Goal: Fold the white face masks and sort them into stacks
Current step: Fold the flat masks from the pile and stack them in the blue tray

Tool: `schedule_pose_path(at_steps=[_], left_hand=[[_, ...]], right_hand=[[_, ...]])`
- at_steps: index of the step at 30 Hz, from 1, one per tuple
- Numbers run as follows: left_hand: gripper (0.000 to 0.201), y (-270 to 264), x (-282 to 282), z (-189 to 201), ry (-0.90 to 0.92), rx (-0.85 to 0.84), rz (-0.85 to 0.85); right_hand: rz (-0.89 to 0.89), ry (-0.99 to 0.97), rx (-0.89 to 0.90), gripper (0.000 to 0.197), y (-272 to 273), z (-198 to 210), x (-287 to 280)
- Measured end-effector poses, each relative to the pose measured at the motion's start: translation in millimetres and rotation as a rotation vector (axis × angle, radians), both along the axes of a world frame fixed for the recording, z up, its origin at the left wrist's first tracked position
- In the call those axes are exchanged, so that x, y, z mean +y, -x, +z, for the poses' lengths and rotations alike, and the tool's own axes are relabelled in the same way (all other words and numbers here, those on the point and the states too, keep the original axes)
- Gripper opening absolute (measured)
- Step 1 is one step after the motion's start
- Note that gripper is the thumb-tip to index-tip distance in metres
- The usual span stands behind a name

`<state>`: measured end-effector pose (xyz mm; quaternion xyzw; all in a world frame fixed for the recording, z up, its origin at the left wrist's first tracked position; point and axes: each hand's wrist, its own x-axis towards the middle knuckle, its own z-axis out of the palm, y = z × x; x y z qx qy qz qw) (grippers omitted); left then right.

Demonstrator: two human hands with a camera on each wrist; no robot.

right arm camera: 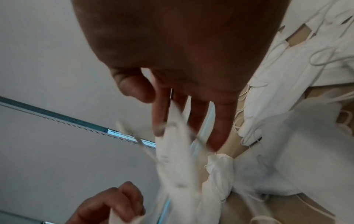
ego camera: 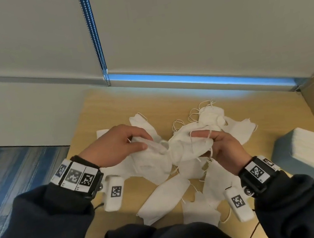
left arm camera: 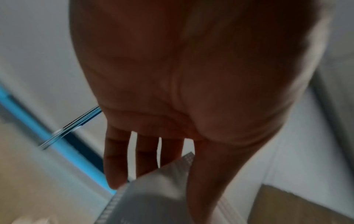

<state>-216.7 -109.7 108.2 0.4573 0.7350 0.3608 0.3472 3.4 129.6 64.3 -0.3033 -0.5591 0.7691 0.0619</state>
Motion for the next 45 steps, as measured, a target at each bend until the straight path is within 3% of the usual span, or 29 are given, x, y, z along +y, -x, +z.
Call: schedule_pose_path(at_steps=[2,4,7,8,10,12,14,18,21,25,27,30,33,37,40,45], left_hand=[[0.022,-2,8,9,0.092,0.236,-0.155],[0.024,-6,15,12,0.15,0.42,-0.252],[0.023,-16,23,12,0.083,0.524,-0.316],[0.022,-20,25,12,0.07,0.549,-0.339],[0.022,-30,34,12,0.062,0.578,-0.376],[0.021,-39,46,7,0.049,0.563,-0.386],[0.021,-46,58,-1,0.043,0.516,-0.378],[0.022,-52,72,-12,0.022,0.403,-0.321],[0.021,-50,76,-17,-0.029,0.238,-0.346],[0.025,-50,79,-19,-0.02,-0.111,-0.482],[0.026,-57,85,-22,-0.023,-0.178,-0.472],[0.024,-70,100,-32,-0.046,-0.135,-0.42],[0.02,-80,111,-34,-0.046,-0.133,-0.35],[0.024,-87,124,-37,-0.045,0.009,-0.348],[0.021,-97,137,-37,-0.038,0.116,-0.396],[0.021,-117,152,-40,-0.082,0.214,-0.381]], right_hand=[[0.084,0.067,0.056,0.068,-4,8,0],[0.121,0.084,0.071,0.056,-4,7,-2],[0.023,-0.261,0.0,0.028,2,-7,-8],[0.034,-0.395,0.009,0.029,3,-13,-11],[0.129,-0.484,0.062,0.049,3,-16,-21],[0.182,-0.398,0.11,0.065,3,-14,-32],[0.162,-0.334,0.129,0.066,3,-10,-41],[-0.065,-0.242,0.033,0.04,-2,-9,-49],[-0.134,-0.211,-0.036,0.013,-16,-13,-45],[-0.182,-0.171,-0.063,0.018,-36,-19,-43],[-0.183,-0.193,-0.05,0.025,-43,-20,-44],[-0.139,-0.271,-0.005,0.049,-52,-21,-46],[-0.139,-0.243,-0.067,0.049,-60,-13,-45],[-0.059,-0.17,-0.199,0.069,-82,-2,-25],[0.126,-0.193,-0.207,0.056,-102,3,-3],[0.126,-0.266,-0.24,0.012,-127,-3,25]])
